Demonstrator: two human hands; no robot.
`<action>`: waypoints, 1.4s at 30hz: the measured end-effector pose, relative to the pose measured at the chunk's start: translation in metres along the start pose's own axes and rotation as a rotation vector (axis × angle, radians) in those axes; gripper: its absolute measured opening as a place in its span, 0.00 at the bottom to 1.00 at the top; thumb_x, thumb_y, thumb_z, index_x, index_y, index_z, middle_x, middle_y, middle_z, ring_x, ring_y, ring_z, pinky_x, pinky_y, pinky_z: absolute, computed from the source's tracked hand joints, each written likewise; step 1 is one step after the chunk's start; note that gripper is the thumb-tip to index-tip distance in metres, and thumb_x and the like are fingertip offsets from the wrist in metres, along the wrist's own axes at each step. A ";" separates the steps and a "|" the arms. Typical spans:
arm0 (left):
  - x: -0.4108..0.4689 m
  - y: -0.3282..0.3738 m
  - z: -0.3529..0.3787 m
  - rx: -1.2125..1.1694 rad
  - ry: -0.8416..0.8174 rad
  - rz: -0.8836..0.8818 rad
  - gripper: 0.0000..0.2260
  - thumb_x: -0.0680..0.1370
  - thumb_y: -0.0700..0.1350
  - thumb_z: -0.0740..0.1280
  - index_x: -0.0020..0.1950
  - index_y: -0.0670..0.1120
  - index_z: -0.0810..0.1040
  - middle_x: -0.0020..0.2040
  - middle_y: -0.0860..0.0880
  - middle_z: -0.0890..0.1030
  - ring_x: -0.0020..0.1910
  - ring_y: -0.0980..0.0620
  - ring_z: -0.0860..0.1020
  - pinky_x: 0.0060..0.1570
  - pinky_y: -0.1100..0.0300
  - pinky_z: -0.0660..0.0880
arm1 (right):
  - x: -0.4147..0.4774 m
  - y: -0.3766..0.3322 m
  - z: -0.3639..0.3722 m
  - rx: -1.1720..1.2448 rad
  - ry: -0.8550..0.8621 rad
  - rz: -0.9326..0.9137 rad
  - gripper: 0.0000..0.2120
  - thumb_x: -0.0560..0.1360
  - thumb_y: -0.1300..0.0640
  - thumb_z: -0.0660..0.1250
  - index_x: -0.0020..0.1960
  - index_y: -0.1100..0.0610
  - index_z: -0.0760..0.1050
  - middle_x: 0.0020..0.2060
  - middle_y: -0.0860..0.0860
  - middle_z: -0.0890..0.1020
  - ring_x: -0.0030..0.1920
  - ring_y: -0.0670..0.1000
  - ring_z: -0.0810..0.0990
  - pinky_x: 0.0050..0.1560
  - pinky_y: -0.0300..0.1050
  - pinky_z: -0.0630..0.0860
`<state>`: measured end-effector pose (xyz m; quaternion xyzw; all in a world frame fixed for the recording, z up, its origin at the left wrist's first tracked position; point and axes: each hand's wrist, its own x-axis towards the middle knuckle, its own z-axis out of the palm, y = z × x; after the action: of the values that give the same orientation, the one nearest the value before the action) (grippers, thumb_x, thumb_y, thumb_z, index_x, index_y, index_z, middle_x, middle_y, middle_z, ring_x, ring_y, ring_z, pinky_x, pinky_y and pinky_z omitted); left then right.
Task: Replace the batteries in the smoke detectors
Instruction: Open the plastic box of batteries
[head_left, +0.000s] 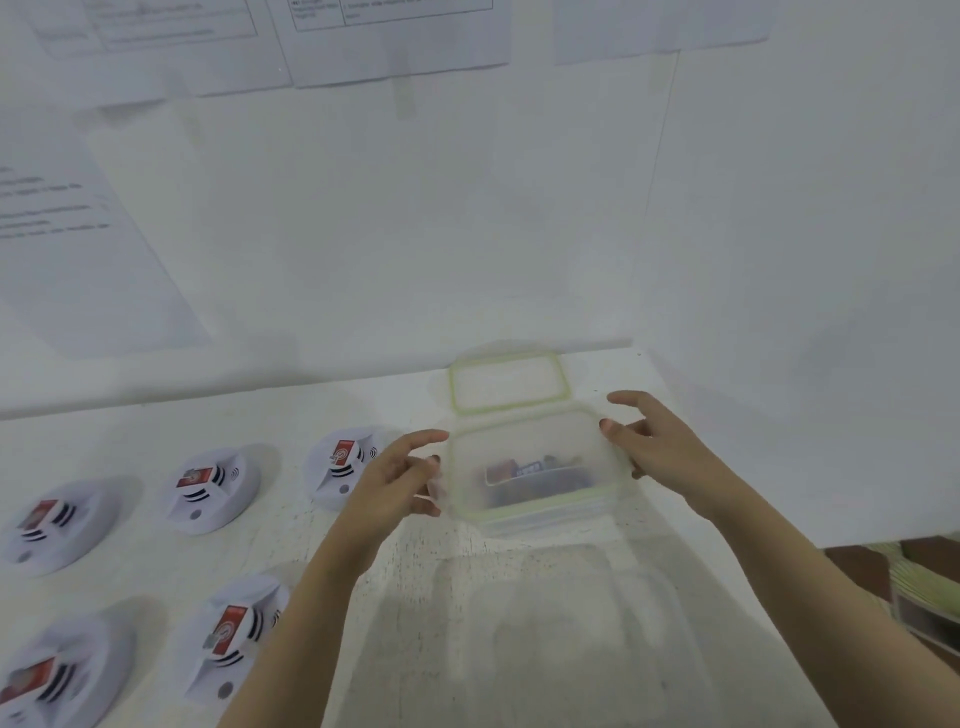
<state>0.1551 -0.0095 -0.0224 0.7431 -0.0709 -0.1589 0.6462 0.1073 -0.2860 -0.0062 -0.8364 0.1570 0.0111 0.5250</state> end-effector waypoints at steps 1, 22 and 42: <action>-0.001 -0.001 -0.001 -0.046 0.025 0.015 0.13 0.79 0.36 0.63 0.58 0.49 0.80 0.45 0.42 0.77 0.41 0.51 0.78 0.38 0.63 0.78 | -0.004 0.002 -0.004 0.035 -0.005 -0.022 0.16 0.79 0.51 0.62 0.66 0.44 0.67 0.47 0.52 0.78 0.39 0.49 0.76 0.44 0.40 0.74; 0.058 0.055 -0.005 0.106 0.469 0.335 0.06 0.78 0.43 0.69 0.43 0.43 0.82 0.31 0.57 0.83 0.24 0.60 0.76 0.25 0.69 0.71 | 0.051 -0.046 -0.021 0.289 0.181 -0.306 0.03 0.73 0.61 0.70 0.44 0.54 0.80 0.31 0.48 0.82 0.25 0.45 0.69 0.25 0.34 0.64; 0.081 0.007 0.008 -0.018 0.355 -0.133 0.11 0.79 0.38 0.66 0.61 0.41 0.78 0.52 0.45 0.80 0.48 0.50 0.79 0.43 0.62 0.77 | 0.077 -0.002 0.017 0.097 0.146 -0.030 0.11 0.79 0.56 0.61 0.61 0.52 0.74 0.56 0.51 0.78 0.56 0.53 0.77 0.60 0.51 0.74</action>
<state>0.2295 -0.0433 -0.0282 0.7566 0.0947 -0.0682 0.6433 0.1838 -0.2902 -0.0264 -0.8108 0.1826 -0.0654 0.5523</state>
